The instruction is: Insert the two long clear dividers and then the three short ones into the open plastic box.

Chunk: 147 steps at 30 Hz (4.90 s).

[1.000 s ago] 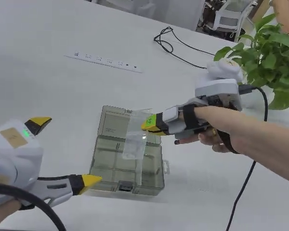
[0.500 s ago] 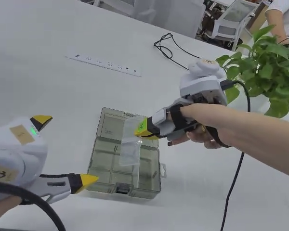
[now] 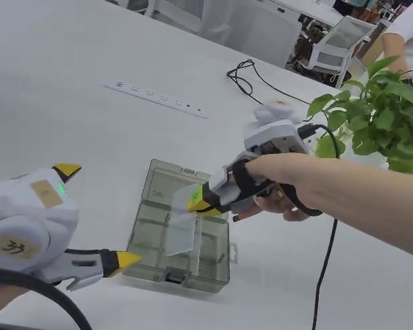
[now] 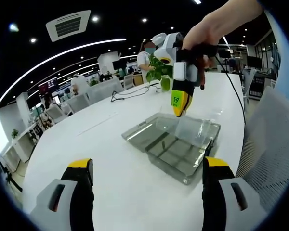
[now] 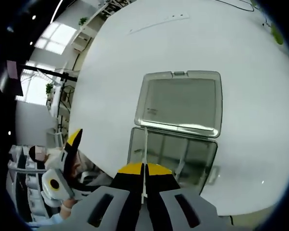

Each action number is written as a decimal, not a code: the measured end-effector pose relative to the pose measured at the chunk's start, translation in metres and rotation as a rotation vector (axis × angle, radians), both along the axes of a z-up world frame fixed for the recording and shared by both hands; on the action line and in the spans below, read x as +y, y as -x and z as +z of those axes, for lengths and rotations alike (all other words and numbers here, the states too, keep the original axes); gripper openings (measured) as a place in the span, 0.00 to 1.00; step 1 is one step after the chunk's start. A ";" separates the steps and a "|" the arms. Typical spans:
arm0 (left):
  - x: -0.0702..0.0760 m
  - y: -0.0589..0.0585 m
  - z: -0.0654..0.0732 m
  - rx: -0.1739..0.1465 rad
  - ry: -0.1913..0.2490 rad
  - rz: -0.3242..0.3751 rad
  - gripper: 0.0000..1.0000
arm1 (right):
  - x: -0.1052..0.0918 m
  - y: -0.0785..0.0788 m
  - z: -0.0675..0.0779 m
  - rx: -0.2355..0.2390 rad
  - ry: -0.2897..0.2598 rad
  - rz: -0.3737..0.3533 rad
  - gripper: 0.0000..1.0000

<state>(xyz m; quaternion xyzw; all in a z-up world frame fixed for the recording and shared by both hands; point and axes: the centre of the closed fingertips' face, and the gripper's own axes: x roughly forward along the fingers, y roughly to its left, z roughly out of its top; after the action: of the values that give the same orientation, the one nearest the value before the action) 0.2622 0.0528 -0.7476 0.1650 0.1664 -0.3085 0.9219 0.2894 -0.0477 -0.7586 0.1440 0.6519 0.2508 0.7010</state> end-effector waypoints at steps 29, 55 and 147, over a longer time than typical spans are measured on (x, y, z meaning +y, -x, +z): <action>-0.003 0.001 -0.005 -0.001 -0.018 -0.021 0.95 | 0.000 0.007 -0.026 0.068 0.097 -0.015 0.02; -0.003 0.000 -0.003 -0.004 -0.013 -0.019 0.94 | 0.000 0.013 -0.030 0.073 0.199 0.029 0.02; -0.003 0.004 -0.012 0.026 -0.026 -0.038 0.93 | 0.035 0.016 -0.045 -0.121 0.202 0.317 0.66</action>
<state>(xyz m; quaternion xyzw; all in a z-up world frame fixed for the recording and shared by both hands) 0.2579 0.0496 -0.7592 0.1760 0.1793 -0.3258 0.9114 0.2730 -0.0125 -0.8038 -0.0471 0.6451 0.2995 0.7014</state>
